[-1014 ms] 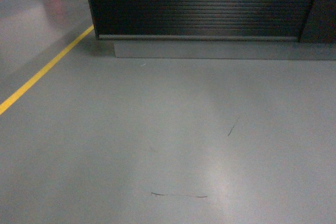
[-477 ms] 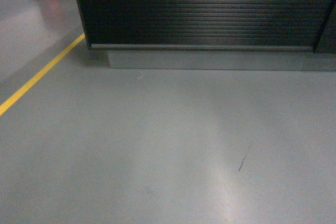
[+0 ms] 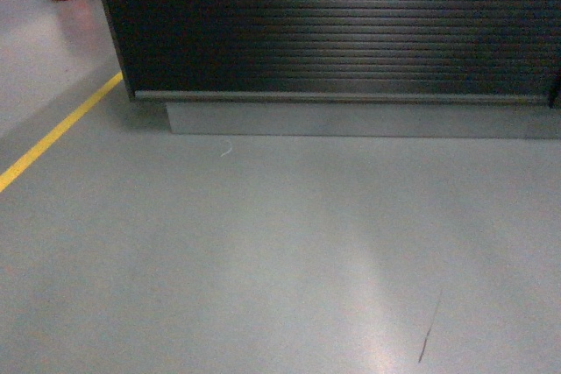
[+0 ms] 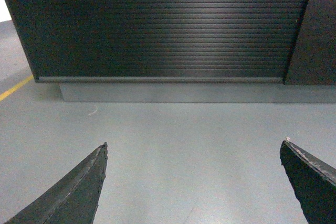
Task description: Place dark red mango on scale at checkout
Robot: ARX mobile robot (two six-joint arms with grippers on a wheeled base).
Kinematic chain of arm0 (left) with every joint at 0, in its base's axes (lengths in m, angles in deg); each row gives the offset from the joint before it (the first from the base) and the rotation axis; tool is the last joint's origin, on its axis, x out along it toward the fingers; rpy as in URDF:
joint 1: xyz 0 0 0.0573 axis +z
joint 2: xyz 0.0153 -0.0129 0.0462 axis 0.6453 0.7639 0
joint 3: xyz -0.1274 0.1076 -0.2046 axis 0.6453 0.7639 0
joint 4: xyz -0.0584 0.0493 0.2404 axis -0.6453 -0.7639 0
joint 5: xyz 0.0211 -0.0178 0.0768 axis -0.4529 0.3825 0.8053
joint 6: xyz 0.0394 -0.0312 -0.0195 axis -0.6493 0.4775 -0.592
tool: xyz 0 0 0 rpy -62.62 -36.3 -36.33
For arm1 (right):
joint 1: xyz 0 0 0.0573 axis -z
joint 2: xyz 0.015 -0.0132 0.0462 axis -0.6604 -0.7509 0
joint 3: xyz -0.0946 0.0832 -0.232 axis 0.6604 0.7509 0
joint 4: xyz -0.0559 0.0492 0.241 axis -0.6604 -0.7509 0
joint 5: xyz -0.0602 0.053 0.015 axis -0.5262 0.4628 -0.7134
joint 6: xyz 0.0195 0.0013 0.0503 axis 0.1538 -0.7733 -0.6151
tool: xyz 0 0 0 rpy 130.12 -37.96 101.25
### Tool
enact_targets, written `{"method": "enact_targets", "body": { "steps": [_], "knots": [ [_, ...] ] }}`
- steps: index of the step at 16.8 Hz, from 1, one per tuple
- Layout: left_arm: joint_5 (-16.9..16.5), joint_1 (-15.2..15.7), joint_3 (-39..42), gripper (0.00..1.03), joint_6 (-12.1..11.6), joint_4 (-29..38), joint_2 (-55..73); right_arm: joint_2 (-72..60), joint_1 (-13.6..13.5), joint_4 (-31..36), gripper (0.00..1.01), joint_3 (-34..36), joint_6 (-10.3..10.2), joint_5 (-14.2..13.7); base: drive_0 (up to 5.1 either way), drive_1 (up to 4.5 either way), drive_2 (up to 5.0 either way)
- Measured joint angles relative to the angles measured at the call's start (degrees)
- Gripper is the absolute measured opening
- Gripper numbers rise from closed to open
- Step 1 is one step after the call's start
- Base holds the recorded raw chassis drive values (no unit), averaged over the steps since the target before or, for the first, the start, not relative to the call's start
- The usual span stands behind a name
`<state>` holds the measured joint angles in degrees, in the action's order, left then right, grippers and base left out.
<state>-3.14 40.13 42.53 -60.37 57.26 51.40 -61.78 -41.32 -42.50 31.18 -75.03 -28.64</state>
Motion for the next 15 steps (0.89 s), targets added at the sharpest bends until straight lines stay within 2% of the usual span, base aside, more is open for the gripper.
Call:
{"method": "enact_targets", "body": {
  "steps": [8, 15],
  "knots": [
    [0.0, 0.0, 0.0, 0.98, 0.0, 0.1, 0.0, 0.0, 0.0, 0.3, 0.98, 0.0, 0.0, 0.0, 0.0, 4.18, -4.2],
    [0.1, 0.0, 0.0, 0.98, 0.0, 0.2, 0.0, 0.0, 0.0, 0.2, 0.98, 0.0, 0.0, 0.0, 0.1, 2.65, -2.4]
  ]
}}
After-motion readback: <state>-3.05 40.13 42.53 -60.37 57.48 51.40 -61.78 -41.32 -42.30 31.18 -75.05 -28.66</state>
